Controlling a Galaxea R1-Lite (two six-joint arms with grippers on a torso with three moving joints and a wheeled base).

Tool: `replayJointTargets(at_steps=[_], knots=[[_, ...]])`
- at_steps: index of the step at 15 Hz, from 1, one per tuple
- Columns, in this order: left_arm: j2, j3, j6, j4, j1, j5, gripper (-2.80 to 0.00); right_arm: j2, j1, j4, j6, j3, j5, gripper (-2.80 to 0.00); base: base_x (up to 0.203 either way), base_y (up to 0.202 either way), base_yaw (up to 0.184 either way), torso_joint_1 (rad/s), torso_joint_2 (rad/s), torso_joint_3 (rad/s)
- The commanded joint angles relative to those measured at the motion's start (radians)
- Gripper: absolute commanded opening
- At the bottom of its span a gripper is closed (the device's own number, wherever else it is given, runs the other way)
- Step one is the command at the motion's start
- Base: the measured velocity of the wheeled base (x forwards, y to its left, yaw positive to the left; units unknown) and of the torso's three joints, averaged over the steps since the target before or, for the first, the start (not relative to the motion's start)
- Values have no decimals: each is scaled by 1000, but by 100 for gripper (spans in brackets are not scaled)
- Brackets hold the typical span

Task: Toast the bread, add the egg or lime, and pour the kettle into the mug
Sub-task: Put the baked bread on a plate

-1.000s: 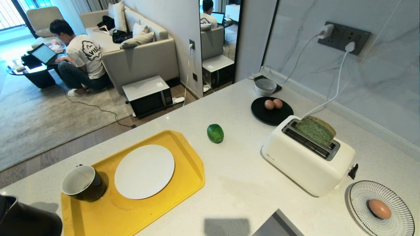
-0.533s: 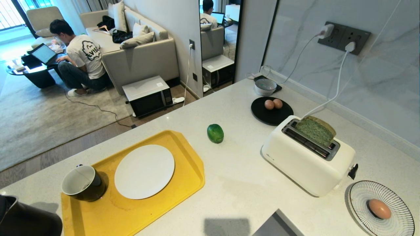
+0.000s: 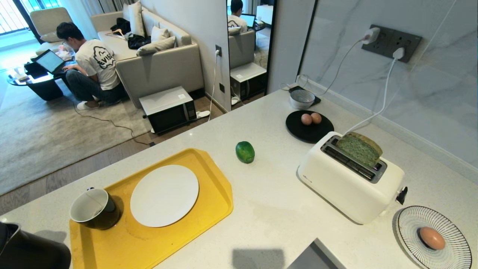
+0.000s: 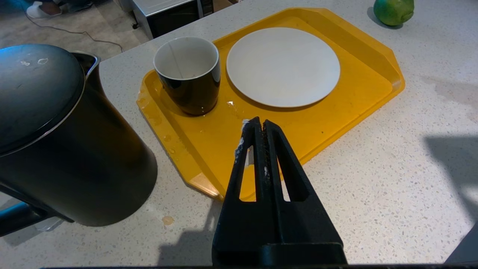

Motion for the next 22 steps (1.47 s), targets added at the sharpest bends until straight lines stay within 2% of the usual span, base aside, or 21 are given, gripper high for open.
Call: replayJointTargets(at_steps=[1, 22], knots=[[1, 0, 1, 1, 0, 0, -280, 2, 0, 0, -1, 0, 1, -280, 0, 0, 0, 0, 0, 0], [1, 0, 1, 0, 0, 0, -280, 2, 0, 0, -1, 0, 1, -280, 0, 0, 0, 0, 0, 0]])
